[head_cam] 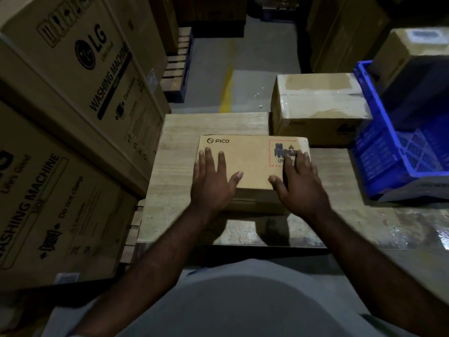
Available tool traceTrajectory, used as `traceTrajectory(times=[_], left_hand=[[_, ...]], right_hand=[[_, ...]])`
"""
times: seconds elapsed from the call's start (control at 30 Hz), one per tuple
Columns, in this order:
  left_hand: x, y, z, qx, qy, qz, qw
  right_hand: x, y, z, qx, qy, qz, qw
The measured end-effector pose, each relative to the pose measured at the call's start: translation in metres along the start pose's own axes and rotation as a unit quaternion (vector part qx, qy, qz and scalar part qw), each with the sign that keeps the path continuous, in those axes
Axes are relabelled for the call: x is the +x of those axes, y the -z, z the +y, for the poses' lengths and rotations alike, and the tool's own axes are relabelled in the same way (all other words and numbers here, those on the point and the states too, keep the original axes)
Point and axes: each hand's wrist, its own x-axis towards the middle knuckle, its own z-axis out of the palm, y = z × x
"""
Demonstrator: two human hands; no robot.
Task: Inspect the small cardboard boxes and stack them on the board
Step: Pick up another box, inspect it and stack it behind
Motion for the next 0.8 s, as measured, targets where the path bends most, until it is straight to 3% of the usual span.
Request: traceTrajectory(times=[0.4,0.8], left_hand=[[-0.005,-0.011,-0.005,0.051,-0.006,-0.020,0.998],[0.017,0.006,0.000,0.031,0.006,-0.027,0.999]], right_hand=[[-0.027,-0.019,-0.001,-0.094,0.015,0.024,0.995],[0.002,-0.003,-0.006,-0.076,-0.005,-0.001,0.997]])
